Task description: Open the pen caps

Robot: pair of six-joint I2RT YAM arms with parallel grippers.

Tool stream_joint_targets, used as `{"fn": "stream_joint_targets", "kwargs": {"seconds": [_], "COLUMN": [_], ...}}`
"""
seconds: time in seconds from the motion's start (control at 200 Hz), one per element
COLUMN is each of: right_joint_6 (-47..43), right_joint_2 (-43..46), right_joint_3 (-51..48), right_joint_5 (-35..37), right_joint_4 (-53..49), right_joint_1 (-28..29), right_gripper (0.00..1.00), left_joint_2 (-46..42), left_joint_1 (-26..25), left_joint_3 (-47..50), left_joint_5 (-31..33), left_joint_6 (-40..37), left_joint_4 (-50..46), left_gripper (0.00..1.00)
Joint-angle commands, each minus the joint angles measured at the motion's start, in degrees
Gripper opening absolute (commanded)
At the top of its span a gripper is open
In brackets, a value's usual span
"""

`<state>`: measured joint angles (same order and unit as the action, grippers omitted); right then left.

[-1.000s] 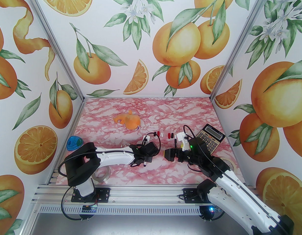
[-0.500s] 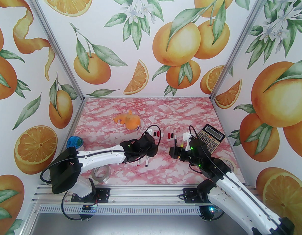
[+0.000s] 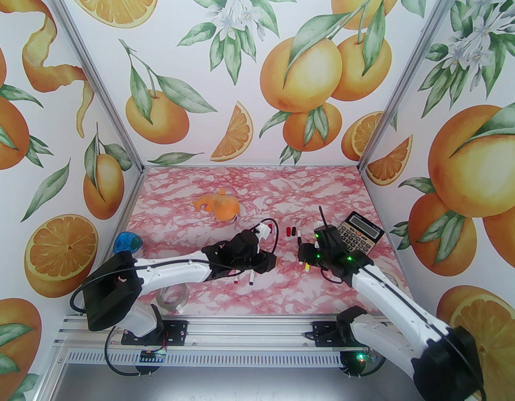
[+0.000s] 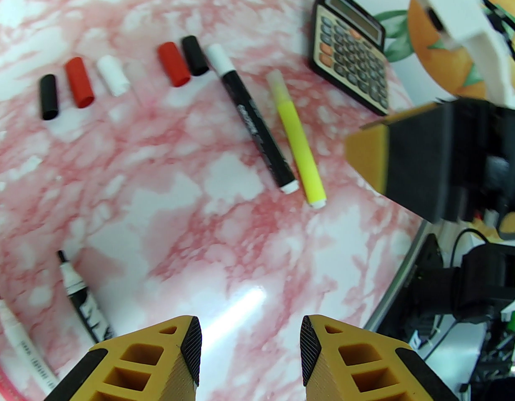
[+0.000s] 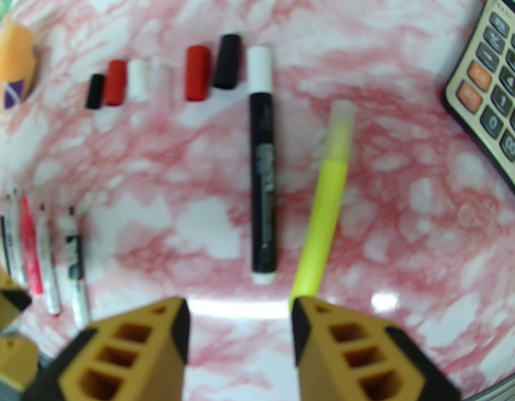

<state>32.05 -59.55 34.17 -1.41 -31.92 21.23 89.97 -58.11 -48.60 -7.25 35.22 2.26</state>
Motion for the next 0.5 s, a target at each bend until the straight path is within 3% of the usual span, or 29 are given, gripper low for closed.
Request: {"fn": "stream_joint_targets", "kwargs": {"seconds": [0.0, 0.495], "right_joint_6": [-2.57, -5.26], "right_joint_2": [-3.62, -22.45], "right_joint_3": [2.96, 10.88], "right_joint_5": [0.51, 5.54], "right_joint_4": [4.66, 9.11], "right_joint_1": [-0.79, -1.73], "right_gripper": [0.42, 0.32], "left_joint_2": [1.14, -3.7], "left_joint_1": [0.18, 0.17], "left_joint_3": [1.42, 5.28], "left_joint_5": [-2.42, -2.93], "left_joint_6": [-0.29, -2.24], "left_joint_4": [3.27, 6.43], "left_gripper": [0.45, 0.45]}}
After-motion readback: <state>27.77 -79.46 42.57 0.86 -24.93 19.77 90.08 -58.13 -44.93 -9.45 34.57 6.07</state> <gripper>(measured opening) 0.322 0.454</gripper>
